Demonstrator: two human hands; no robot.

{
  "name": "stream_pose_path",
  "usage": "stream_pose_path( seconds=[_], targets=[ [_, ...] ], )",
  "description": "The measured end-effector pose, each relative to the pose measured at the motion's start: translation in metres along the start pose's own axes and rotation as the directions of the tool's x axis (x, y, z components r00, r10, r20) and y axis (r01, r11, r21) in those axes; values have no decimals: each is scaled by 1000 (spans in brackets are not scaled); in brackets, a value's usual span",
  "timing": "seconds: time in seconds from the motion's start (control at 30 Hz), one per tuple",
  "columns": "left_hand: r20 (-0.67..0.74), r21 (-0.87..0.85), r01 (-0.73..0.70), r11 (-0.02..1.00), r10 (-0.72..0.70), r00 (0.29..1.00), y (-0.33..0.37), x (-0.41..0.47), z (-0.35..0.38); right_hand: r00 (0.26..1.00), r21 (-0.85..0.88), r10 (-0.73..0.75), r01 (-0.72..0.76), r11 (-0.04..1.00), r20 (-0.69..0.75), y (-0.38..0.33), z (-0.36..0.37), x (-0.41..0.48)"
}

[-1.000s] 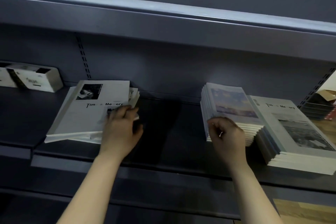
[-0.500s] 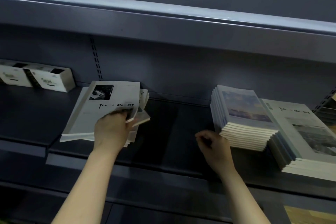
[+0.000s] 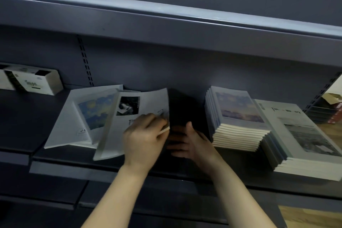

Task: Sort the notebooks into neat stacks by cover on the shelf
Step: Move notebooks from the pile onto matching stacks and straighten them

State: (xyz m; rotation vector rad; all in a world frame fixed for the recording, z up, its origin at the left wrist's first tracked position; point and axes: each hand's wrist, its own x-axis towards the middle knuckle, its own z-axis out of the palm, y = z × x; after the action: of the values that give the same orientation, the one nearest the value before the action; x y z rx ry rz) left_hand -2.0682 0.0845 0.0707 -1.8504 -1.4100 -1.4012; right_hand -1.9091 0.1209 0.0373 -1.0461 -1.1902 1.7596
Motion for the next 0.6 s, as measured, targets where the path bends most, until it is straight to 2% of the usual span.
stream_pose_path(
  seconds=[0.1, 0.17, 0.23, 0.33, 0.43, 0.6],
  targets=[
    [72, -122, -112, 986, 121, 990, 25, -10, 10, 985, 305, -9, -45, 951, 174, -14, 5, 4],
    [156, -185, -159, 970, 188, 970, 40, -17, 16, 986, 435, -84, 13, 901, 145, -24, 3, 0],
    [202, -251, -143, 957, 197, 959, 47, -18, 19, 984, 444, -149, 89, 892, 102, -25, -4, -5],
    [232, -351, -147, 925, 238, 943, 50, -17, 20, 969, 286, -244, 226, 931, 29, -24, -17, -7],
    [219, -395, -154, 906, 255, 942, 49, -15, 17, 945, 96, -324, 320, 943, 35, -31, -25, -9],
    [172, -331, -79, 940, 142, 975, 31, -15, 15, 909, -113, -415, 416, 902, 35, -46, -39, -17]
  ],
)
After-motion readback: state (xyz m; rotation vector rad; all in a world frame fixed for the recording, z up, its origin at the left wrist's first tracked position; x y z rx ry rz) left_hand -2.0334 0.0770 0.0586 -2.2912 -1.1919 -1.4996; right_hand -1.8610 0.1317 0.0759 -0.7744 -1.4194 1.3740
